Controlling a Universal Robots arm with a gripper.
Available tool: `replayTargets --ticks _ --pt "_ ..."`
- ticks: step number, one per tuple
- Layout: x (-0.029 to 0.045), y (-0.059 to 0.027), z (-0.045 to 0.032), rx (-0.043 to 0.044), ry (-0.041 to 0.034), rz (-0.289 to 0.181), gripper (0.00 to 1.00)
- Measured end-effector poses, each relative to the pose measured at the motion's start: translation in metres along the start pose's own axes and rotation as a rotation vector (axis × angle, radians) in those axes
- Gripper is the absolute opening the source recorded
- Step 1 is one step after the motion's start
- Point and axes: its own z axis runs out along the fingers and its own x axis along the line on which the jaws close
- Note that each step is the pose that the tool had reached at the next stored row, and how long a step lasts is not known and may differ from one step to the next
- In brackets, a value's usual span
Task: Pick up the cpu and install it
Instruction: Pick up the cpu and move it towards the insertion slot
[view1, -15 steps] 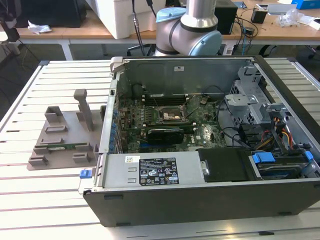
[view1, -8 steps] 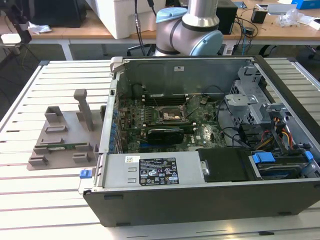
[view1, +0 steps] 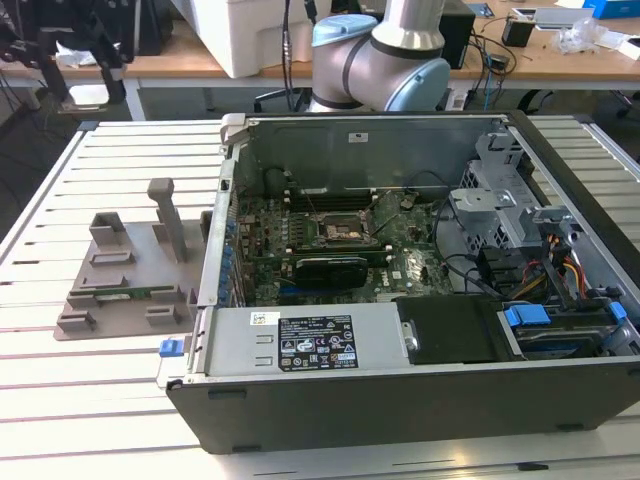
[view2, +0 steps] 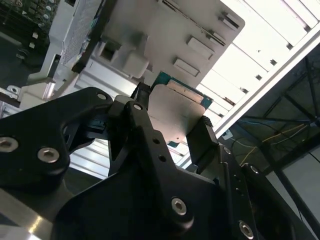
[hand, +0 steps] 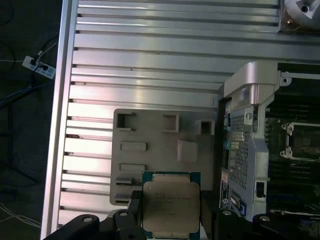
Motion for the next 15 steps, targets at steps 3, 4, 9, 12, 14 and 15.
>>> replayTargets --ticks 3,4,9,12,14,15 --pt "-0.0129 -0.0011 0.0031 0.0001 0.0005 0.000 0.55" --pt "-0.0158 -0.0014 0.0038 0.0002 0.0006 0.000 0.55" --pt "-0.0305 -0.0025 0.0068 0.0003 0.0006 0.000 0.55" --pt "-0.0378 -0.0031 0.0079 0.0004 0.0007 0.000 0.55" --pt "-0.0421 -0.0034 0.0086 0.0003 0.0008 0.000 0.55" --pt "-0.0477 -0.0039 0.0098 0.0003 0.0007 0.000 0.55"
